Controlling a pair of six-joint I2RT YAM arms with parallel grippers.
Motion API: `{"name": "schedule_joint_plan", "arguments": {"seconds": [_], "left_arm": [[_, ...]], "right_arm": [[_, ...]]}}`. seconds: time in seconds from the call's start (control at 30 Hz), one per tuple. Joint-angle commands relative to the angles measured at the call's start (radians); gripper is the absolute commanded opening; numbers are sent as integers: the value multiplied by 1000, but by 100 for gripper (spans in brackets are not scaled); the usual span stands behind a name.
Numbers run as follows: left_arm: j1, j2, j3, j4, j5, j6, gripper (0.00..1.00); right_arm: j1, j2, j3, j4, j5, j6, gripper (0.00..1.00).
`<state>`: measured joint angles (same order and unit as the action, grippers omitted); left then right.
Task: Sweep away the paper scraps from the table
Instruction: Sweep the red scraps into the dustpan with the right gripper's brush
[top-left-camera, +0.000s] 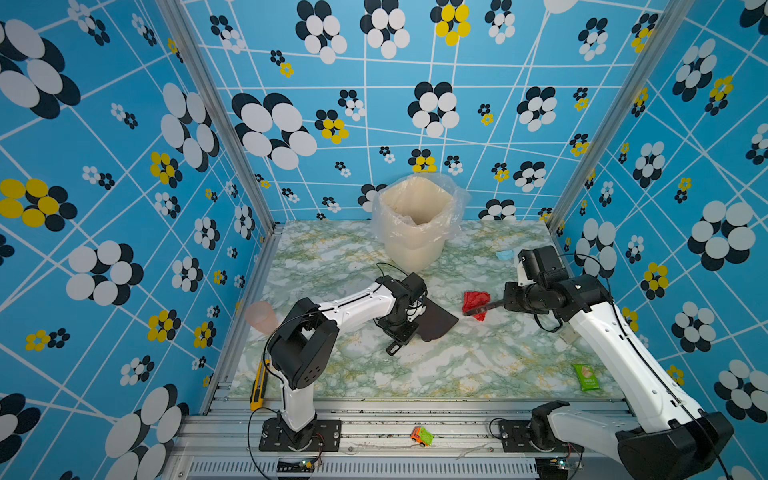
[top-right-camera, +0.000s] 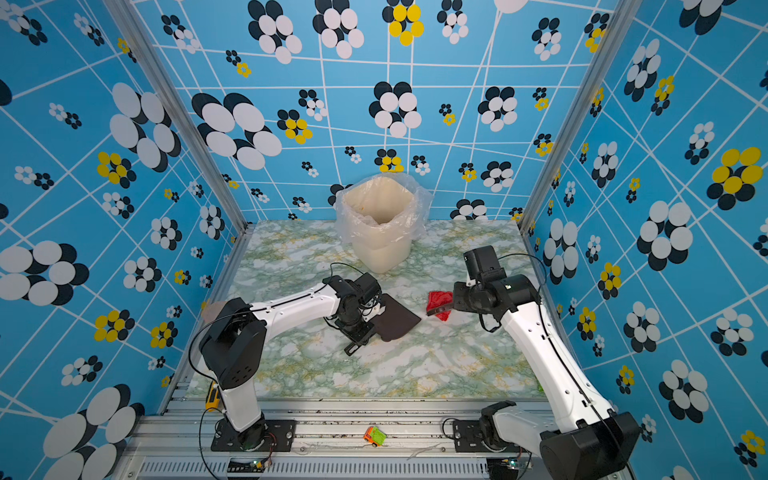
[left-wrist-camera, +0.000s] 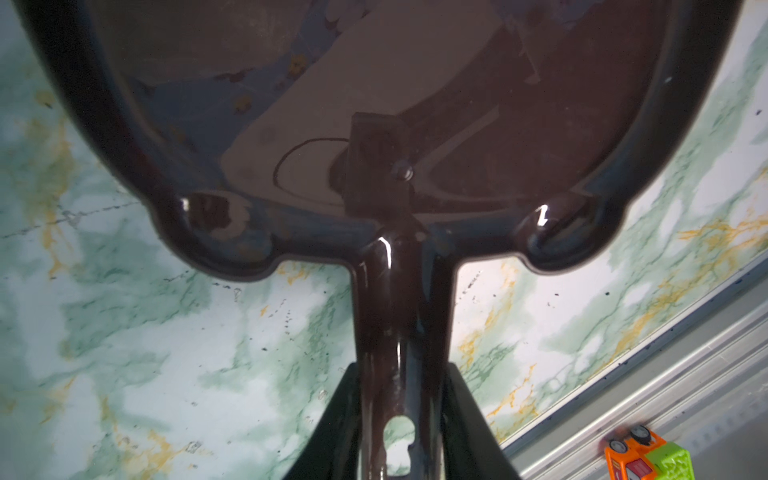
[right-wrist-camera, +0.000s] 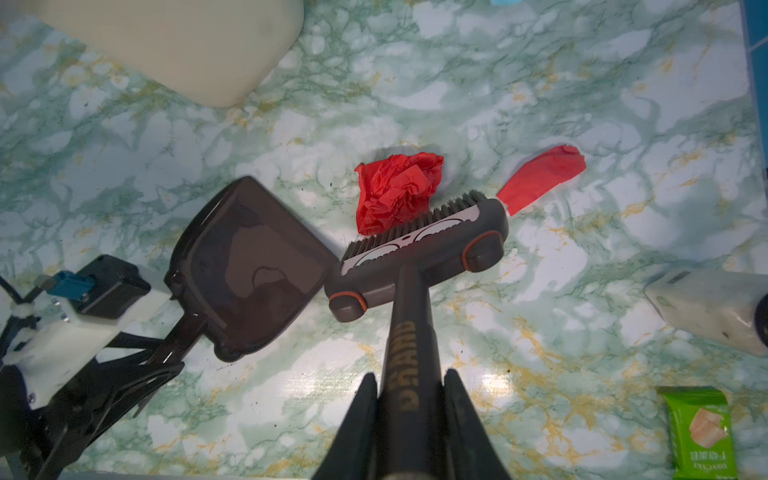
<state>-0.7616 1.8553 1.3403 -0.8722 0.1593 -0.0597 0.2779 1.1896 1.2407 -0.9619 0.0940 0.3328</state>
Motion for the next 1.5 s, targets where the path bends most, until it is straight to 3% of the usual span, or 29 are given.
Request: {"name": "schedule_joint_plan", "arguments": {"seconds": [0.0,0.13,0.43,0.57,0.9,1.1,1.47], "left_arm": [[-10,8,17,-17,-31,-6,0],[-16,14,29,-7,-32,-10,0],[-51,72,105,-53,-76,13,0],[-63,94,132,-66,-96,18,0],[-88,161,201,-92,-114,30,0],[-94,177,222,-102,-113,40,0],[-104,188,233,-83,-72,41,0]], "right_arm": [[-9,-10,59,70,-14,-51,0],[-13,-32,87,55,9,-61,0],[-26,-72,5,206,288,6,0],[-31,-19,-10,242,310,-27,0],[-31,67,-37,244,193,-86,0],[-31,87,-59,168,64,-97,0],[-31,-3,-129,141,-186,-80,0]]}}
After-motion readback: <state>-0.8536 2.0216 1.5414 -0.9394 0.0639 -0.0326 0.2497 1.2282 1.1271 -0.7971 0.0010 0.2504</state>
